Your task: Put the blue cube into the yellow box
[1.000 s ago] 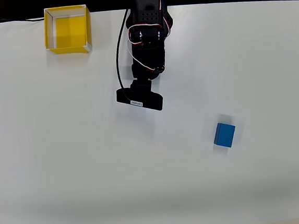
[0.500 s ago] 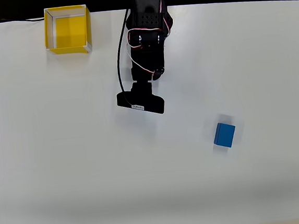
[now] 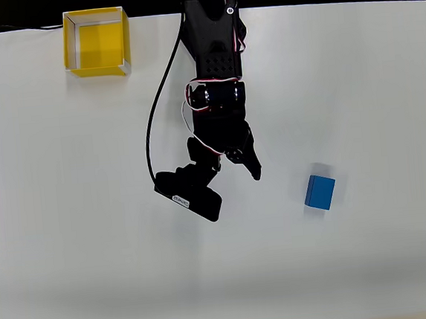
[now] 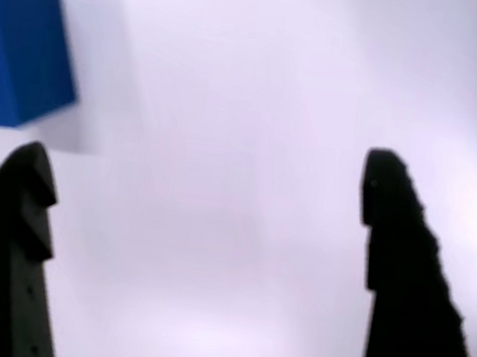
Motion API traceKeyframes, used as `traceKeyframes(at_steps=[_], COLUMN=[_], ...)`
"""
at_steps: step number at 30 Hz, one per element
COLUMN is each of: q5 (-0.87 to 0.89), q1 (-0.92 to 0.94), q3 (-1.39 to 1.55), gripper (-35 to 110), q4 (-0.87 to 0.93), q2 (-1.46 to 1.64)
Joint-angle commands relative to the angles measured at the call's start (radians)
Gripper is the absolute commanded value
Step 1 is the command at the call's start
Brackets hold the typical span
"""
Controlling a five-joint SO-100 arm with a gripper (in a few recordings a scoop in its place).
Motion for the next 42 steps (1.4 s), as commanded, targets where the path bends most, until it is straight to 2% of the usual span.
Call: traceKeyframes(at_steps=[1, 6, 21, 42], q5=[0.048, 0.118, 0.264, 0.413], q1=[-0.052, -0.124, -0.308, -0.54], q3=[-0.299, -0.512, -1.045, -1.184], gripper=[46, 52, 55, 55], q4=[0.037, 0.1, 0.244, 0.336], q2=[-0.115, -0.29, -0.785, -1.12])
